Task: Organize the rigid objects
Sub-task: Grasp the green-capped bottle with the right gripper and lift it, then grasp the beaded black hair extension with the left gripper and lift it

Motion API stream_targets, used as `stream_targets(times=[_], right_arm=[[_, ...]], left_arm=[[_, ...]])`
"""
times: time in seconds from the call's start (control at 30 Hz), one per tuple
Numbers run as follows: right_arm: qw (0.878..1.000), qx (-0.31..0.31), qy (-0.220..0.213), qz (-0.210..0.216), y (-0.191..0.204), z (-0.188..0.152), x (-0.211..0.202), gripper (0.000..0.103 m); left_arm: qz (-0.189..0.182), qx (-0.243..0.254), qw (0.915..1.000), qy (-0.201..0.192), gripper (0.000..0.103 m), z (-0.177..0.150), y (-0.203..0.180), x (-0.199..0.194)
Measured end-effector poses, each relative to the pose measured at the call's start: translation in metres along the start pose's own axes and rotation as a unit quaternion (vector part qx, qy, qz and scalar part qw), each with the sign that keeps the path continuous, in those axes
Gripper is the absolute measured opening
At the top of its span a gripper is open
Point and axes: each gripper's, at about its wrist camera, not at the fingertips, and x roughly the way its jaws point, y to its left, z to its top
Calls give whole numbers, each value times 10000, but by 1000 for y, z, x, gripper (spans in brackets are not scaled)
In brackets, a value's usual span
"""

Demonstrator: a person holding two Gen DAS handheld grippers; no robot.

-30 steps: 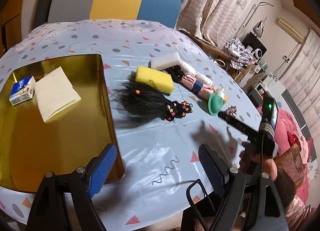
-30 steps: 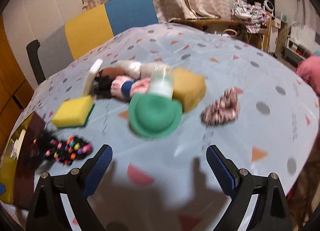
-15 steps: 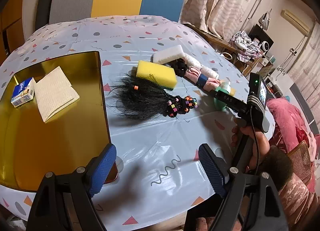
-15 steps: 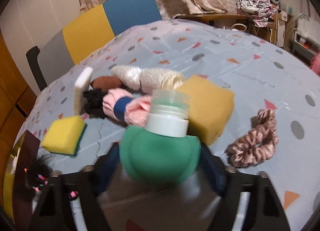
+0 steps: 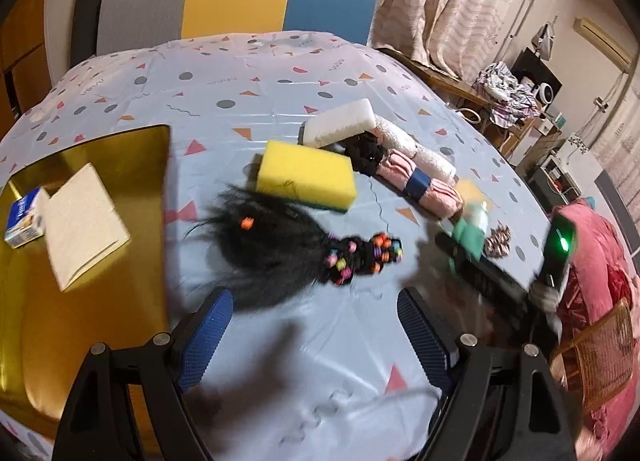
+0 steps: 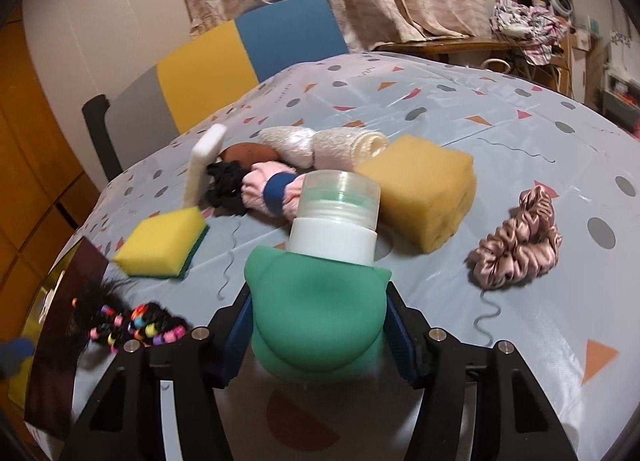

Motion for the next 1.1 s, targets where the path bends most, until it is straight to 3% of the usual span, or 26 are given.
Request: stream_targets(times=[0.13,0.27,0.33,0.63,0.67,0.73,0.8,0.9,1.1], right_arm=[[10000,-55,-41,49,2,-5,0,61],[9999,1,-60,126,-1,-6,1,61],[9999,6,-65,144,-1,-6,1,62],[9997,32,-84,207,-1,-7,1,64],[9997,33,-85,213,-1,-7,1,64],[9997,40,-91,226,-1,-7,1,64],[9997,46,-97,236,-2,-7,1,64],[9997,39,-98,230,-2,-7,1,64],[9997,38,-101,232,-1,-7,2,64]], left_arm=[[170,59,9998,108,86,17,-14,28],[757,815,9938,-80,97,31,-35,51],[749,1022,9919,41,103,33,-40,63],[568,1094,9911,509,103,24,-42,110],[648,1087,9898,658,100,19,-41,118],[846,1214,9879,463,95,15,-43,116],[735,1140,9902,342,72,15,-41,111],[423,938,9943,290,53,19,-36,105],[7,803,9966,186,43,12,-33,95]])
